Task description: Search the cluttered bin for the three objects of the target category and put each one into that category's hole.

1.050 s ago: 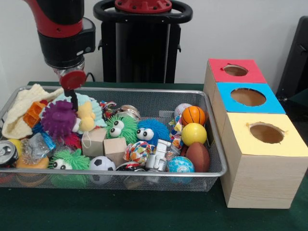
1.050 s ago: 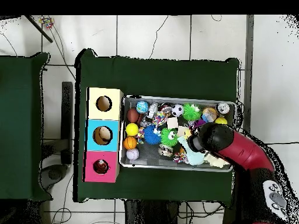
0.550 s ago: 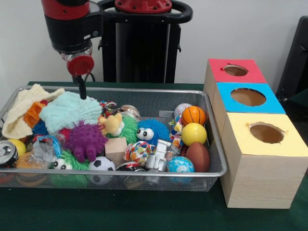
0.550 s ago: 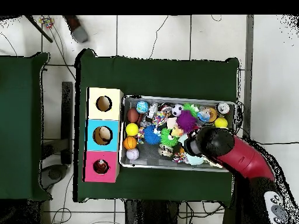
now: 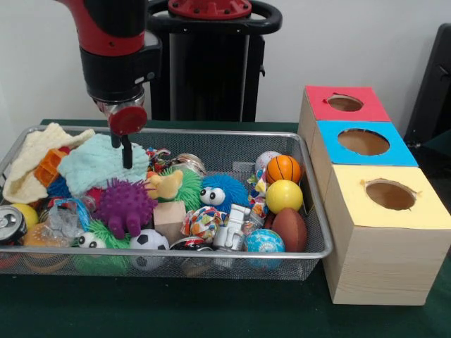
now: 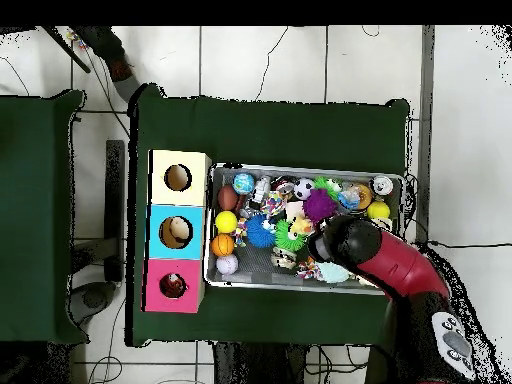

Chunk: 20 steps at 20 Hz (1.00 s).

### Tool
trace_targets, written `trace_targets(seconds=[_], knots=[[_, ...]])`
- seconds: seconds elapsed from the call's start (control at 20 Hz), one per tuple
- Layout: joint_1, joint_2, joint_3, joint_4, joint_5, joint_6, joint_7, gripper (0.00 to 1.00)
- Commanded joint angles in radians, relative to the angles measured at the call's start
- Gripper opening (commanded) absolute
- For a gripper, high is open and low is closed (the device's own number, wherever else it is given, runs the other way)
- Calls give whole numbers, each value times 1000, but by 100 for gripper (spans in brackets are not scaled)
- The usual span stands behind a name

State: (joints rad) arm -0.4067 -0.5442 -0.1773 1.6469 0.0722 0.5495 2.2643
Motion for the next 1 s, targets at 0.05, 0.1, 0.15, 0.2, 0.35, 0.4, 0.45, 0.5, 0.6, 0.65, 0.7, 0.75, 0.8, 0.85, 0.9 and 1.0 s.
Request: trace_targets(seconds=[0.05,0.1,0.15,0.2,0.35,0.4,0.45,0.5,0.6,0.65,0.7,0.75,0.8,0.85,0.9,1.0], knots=[[-15,68,106,20,33,-103,105,100],[-16,69,107,21,34,-105,104,100],[-16,69,109,22,35,-108,103,100],[-16,70,110,22,34,-104,98,100],[-26,65,131,33,38,-89,80,100],[-30,62,137,37,41,-82,75,100],[-34,58,144,41,43,-75,70,100],[-36,46,152,52,50,-56,67,100],[-36,41,153,51,55,-30,67,100],[-36,39,154,50,57,-16,68,100],[-26,35,146,47,55,-10,76,100],[-23,37,142,42,53,-14,80,100],[-20,40,138,36,50,-19,85,100],[-16,48,134,32,47,-32,90,100],[-15,48,135,37,45,-56,95,100],[-13,47,137,48,40,-105,104,100]])
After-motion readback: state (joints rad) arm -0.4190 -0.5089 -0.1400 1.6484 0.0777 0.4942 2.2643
